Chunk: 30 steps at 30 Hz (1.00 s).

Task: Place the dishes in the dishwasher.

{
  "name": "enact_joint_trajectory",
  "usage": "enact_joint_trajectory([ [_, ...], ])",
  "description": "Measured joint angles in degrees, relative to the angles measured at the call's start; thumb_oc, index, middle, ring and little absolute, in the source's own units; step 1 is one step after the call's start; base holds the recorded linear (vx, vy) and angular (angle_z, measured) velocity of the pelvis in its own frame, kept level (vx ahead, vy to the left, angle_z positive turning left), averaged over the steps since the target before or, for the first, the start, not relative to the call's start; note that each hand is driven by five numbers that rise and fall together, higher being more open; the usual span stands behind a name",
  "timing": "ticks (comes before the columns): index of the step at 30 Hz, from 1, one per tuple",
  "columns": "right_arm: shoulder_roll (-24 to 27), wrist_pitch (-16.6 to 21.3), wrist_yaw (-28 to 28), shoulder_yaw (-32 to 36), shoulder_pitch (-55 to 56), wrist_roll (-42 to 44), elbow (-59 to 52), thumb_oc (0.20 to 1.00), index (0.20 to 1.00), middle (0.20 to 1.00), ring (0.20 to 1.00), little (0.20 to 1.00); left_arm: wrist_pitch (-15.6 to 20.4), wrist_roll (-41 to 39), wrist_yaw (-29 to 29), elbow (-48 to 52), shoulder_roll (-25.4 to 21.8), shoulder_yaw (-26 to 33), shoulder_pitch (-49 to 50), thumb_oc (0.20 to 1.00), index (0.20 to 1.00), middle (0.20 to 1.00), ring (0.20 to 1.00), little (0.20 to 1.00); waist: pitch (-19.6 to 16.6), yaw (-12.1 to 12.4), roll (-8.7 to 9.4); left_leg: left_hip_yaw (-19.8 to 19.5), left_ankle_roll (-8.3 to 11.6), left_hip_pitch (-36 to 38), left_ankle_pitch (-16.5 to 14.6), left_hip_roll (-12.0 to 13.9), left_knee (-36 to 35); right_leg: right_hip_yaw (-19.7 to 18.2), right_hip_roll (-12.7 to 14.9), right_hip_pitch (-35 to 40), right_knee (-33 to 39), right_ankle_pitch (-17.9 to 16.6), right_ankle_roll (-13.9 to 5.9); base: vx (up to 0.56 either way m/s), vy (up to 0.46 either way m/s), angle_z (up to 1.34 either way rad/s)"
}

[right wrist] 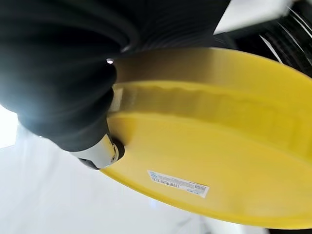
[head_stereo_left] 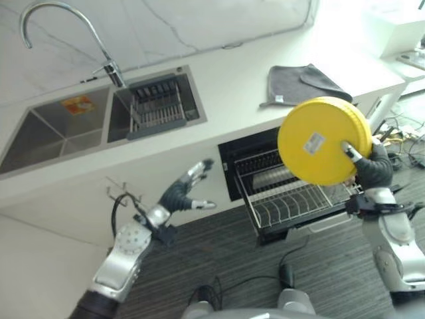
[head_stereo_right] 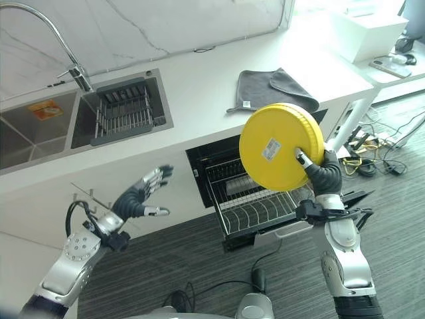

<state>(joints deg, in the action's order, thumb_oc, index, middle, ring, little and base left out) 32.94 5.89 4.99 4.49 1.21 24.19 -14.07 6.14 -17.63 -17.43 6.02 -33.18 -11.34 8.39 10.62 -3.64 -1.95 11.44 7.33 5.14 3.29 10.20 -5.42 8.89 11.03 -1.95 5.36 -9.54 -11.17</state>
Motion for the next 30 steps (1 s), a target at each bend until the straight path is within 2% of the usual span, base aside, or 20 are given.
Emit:
enact_joint_trajectory([
  [3,1.82,1.26,-0.45,-0.02,0.12,-7.93,0.26,0.200,0.200,0.200,0.200,0.200,-4.54,-3.71,-0.77,-6.48,0.16,-0.03,4.51,1.000,1.000,1.000,1.000,1.000,-0.63,0.30,1.02,-0.05,-0.18,0.37,0.13,0.65,0.01,0.47,-0.57,0.56,-0.05,-0.45,-0.20,-0.01,0.013,0.04],
  [6,6.05,4.82,0.25,-1.01,0.11,-22.84,1.75,0.200,0.200,0.200,0.200,0.200,-7.53,-6.52,0.08,-20.10,5.48,-0.04,4.67,1.000,1.000,1.000,1.000,1.000,-0.79,1.24,1.21,-0.12,-0.10,0.89,0.08,0.83,0.01,1.05,-0.61,1.28,-0.31,-0.70,0.08,0.00,-0.024,0.03],
  [8,14.22,6.22,1.10,-2.08,0.16,-33.75,2.61,0.200,0.200,0.200,0.200,0.200,-8.78,-6.44,1.54,-29.98,6.97,0.25,5.80,1.000,1.000,1.000,1.000,1.000,-1.21,1.58,2.08,-0.14,0.01,0.89,-0.08,1.06,0.02,1.31,-0.75,1.44,-0.31,-0.59,0.00,0.01,-0.050,0.06],
  [9,14.71,7.51,2.52,-2.05,0.09,-36.75,4.12,0.200,0.200,0.200,0.200,0.200,-8.45,-6.35,1.89,-33.61,7.51,0.48,7.20,1.000,1.000,1.000,1.000,1.000,-1.81,1.98,2.76,-0.08,0.02,0.92,-0.09,1.26,0.02,1.31,-0.95,1.45,-0.30,-0.25,0.38,0.01,-0.064,0.00],
  [11,15.05,9.74,4.66,-3.61,-0.42,-43.68,8.57,0.200,0.200,0.200,0.200,0.200,-7.02,-5.23,2.96,-42.63,9.10,1.28,7.44,1.000,1.000,1.000,1.000,1.000,-2.94,3.02,4.09,-0.09,0.17,0.95,-0.18,1.70,0.02,1.42,-1.38,1.51,0.02,0.35,-0.10,0.01,-0.048,0.00],
  [13,16.03,11.44,6.22,-5.77,-1.22,-49.70,10.48,0.200,0.200,0.200,0.200,0.200,-5.99,-3.43,3.87,-45.15,9.25,1.98,8.32,1.000,1.000,1.000,1.000,1.000,-3.48,4.21,4.87,-0.12,0.20,0.97,-0.14,1.87,0.02,1.45,-1.52,1.56,0.02,0.46,-0.17,0.02,-0.031,0.00],
  [15,16.60,12.82,7.90,-8.42,-2.80,-52.39,12.87,0.200,0.200,0.200,0.200,0.200,-4.29,-3.17,4.27,-48.63,9.81,3.33,8.08,1.000,1.000,1.000,1.000,1.000,-4.15,4.88,4.71,-0.14,0.23,0.98,-0.14,1.80,0.02,1.45,-1.40,1.54,0.03,0.49,-0.22,0.05,-0.019,-0.02],
  [16,17.22,13.56,8.99,-10.24,-3.75,-55.92,14.73,0.200,0.200,0.200,0.200,0.200,-2.91,-1.06,5.09,-52.05,10.81,5.19,6.97,1.000,1.000,1.000,1.000,1.000,-4.66,5.13,4.54,-0.19,0.28,0.91,-0.18,1.82,0.01,1.45,-1.40,1.61,0.03,0.49,-0.22,0.04,-0.018,0.00],
  [18,19.78,13.48,9.43,-12.89,-3.80,-60.23,16.01,0.200,0.200,0.200,0.200,0.200,-0.02,3.66,7.64,-52.24,10.16,4.79,6.40,1.000,1.000,1.000,1.000,1.000,-5.29,5.78,4.11,-0.74,0.18,0.82,-0.11,1.88,0.01,1.82,-1.46,1.70,0.02,0.48,-0.21,0.04,-0.014,0.09],
  [20,20.17,13.60,10.34,-15.32,-4.92,-61.48,17.89,0.200,0.200,0.200,0.200,0.200,1.12,5.35,8.81,-51.18,9.74,4.77,7.08,1.000,1.000,1.000,1.000,1.000,-5.60,5.89,3.68,-1.39,0.22,0.61,-0.09,1.89,0.01,2.69,-1.43,2.11,0.01,0.55,-0.21,0.07,-0.005,0.12],
  [22,20.12,13.56,10.93,-19.38,-6.50,-63.01,22.45,0.200,0.200,0.200,0.200,0.200,1.93,5.36,9.80,-54.03,10.40,5.07,5.87,1.000,1.000,1.000,1.000,1.000,-5.97,5.96,3.52,-1.63,0.53,0.87,-0.32,1.90,0.01,2.84,-1.42,2.72,0.01,0.84,-0.38,0.10,0.007,0.12],
  [24,19.34,14.52,10.78,-20.33,-6.50,-64.58,24.83,0.200,0.200,0.200,0.200,0.200,2.13,5.34,10.57,-57.42,11.31,7.39,5.96,1.000,1.000,1.000,1.000,1.000,-5.97,6.43,3.51,-1.81,0.40,1.02,-0.24,1.67,0.08,2.81,-1.55,2.62,-0.40,0.96,-0.32,0.07,0.030,0.05],
  [25,19.04,15.01,10.74,-20.84,-6.70,-64.58,26.25,0.200,0.200,0.200,0.200,0.200,2.21,5.30,11.05,-61.85,12.41,10.12,4.84,1.000,1.000,1.000,1.000,1.000,-5.75,6.48,3.60,-2.90,0.27,-1.29,-2.68,1.75,5.49,2.16,-1.27,0.05,-6.01,3.85,-0.17,-0.07,0.048,0.14],
  [26,18.95,15.08,10.83,-22.27,-7.32,-64.67,28.06,0.200,0.200,0.200,0.200,0.200,2.06,5.10,11.64,-63.69,12.37,10.29,3.00,1.000,1.000,1.000,1.000,1.000,-4.32,6.43,3.94,-5.81,0.40,-8.49,-9.22,2.08,19.82,1.13,0.43,-6.65,-20.19,10.51,0.74,-0.12,0.062,0.35],
  [27,20.40,16.44,10.95,-22.71,-8.08,-64.74,29.31,0.200,0.200,0.200,0.200,0.200,1.84,4.73,11.82,-64.54,11.51,9.06,0.45,1.000,1.000,1.000,1.000,1.000,-2.29,6.48,3.55,-7.63,-0.30,-14.25,-13.69,2.42,28.59,1.04,2.66,-10.95,-28.67,14.27,0.56,-0.10,0.087,0.31],
  [28,22.18,17.28,9.89,-23.16,-9.27,-64.44,28.83,0.200,0.200,0.200,0.200,0.200,1.11,2.45,12.27,-63.05,10.54,9.71,-0.03,1.000,1.000,1.000,1.000,1.000,-0.55,6.93,2.86,-7.62,-0.43,-15.79,-14.00,1.99,30.08,1.18,3.51,-12.63,-29.67,14.83,-0.03,-0.02,0.071,0.17],
  [29,22.53,17.21,9.08,-23.19,-10.31,-62.93,28.16,0.200,0.200,0.200,0.200,0.200,1.06,1.16,12.33,-62.15,9.35,11.30,0.09,1.000,1.000,1.000,1.000,1.000,1.90,7.05,2.67,-7.57,-0.70,-16.99,-14.84,1.61,32.61,1.05,4.96,-14.17,-35.75,17.24,2.12,0.02,0.046,0.01],
  [30,22.43,17.17,8.61,-23.42,-10.33,-62.36,28.21,0.200,0.200,0.200,0.200,0.200,0.73,0.54,12.74,-62.21,9.16,11.50,0.04,1.000,1.000,1.000,1.000,1.000,2.62,7.10,2.87,-7.90,-0.40,-17.04,-15.47,1.26,33.94,0.95,5.73,-14.76,-37.20,18.03,1.13,0.05,0.019,0.04],
])
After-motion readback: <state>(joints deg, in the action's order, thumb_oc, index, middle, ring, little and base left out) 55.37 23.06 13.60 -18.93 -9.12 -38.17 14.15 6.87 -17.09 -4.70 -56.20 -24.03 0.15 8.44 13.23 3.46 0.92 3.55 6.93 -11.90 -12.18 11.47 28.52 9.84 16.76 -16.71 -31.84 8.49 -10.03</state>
